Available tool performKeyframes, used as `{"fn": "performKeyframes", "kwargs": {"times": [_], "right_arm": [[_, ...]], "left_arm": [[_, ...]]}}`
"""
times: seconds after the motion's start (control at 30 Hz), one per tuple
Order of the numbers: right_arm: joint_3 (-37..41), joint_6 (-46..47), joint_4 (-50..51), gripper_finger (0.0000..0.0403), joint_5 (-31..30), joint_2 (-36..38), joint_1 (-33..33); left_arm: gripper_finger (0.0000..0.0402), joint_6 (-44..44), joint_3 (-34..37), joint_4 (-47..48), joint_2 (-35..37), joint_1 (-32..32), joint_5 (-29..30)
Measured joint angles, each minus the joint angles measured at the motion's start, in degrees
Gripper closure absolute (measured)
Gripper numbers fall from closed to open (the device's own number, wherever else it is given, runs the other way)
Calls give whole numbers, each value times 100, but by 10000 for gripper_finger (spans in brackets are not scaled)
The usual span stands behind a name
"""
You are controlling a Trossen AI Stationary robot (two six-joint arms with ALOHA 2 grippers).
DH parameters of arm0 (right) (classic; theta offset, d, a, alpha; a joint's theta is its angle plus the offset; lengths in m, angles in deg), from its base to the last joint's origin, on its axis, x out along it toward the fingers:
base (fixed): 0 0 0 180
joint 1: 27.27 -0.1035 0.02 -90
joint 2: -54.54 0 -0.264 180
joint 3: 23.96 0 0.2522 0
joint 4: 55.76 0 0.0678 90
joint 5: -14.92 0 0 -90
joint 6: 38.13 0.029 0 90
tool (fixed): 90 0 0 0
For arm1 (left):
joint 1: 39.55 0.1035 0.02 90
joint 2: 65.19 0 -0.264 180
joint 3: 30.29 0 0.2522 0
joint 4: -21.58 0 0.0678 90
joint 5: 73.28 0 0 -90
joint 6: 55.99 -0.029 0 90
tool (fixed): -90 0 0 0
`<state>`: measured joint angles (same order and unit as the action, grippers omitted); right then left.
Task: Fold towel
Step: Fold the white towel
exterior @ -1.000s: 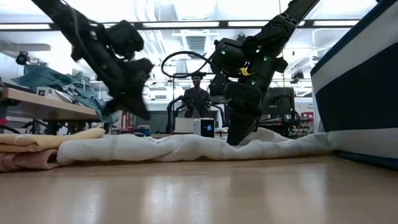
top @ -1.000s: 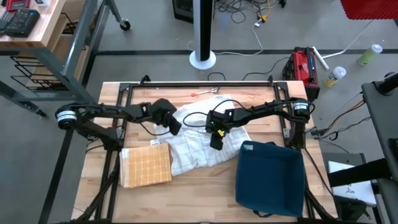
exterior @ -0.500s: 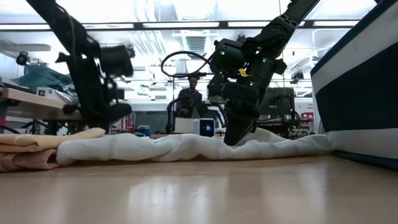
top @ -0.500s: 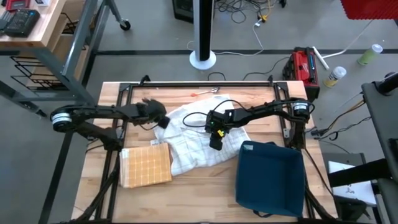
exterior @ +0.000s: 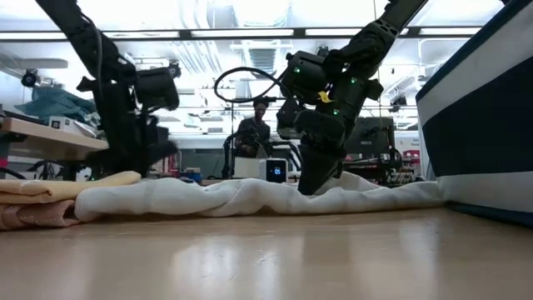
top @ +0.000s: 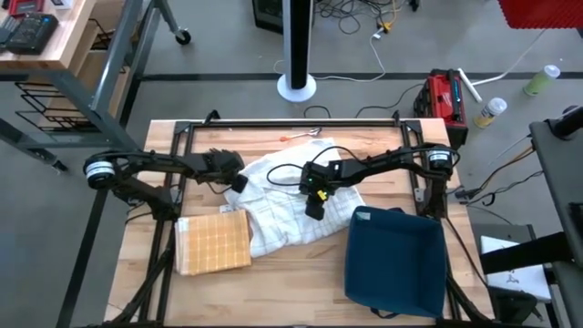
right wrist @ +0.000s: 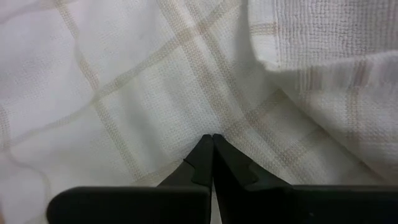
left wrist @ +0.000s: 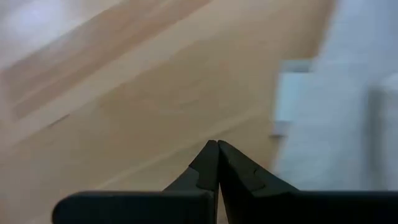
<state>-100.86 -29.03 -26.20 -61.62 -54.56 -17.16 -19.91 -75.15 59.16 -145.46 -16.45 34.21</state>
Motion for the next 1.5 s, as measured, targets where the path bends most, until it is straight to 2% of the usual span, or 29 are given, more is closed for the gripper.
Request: {"fn": "performKeyframes", "kwargs": {"times": [0.03,0.23,0.4,0.57,0.9,1.0,1.17,1.5], "right_arm": [[0,-1,-2,403,-6,1,0],[-4,-7,-15,403,3,-22,0],[-7,-7,-25,403,5,-22,0],[-7,-11,-27,403,4,-22,2],[-9,-13,-27,403,-13,-21,2],[-9,-13,-29,403,3,-22,2],[-9,-13,-32,403,-5,-20,2],[-9,-13,-33,403,-3,-20,2]], "left_arm": [[401,-7,-34,-34,47,-11,-75],[401,-135,-75,-815,146,-43,-1428],[401,-211,-7,-1997,-32,-132,-2277],[401,-281,-71,-2824,-151,-201,-2519],[401,-305,-264,-3536,-212,-360,-2939],[401,-411,-386,-3559,-248,-471,-3140],[401,-680,-494,-3568,-308,-691,-3807],[401,-786,-536,-3431,-182,-676,-3760]]}}
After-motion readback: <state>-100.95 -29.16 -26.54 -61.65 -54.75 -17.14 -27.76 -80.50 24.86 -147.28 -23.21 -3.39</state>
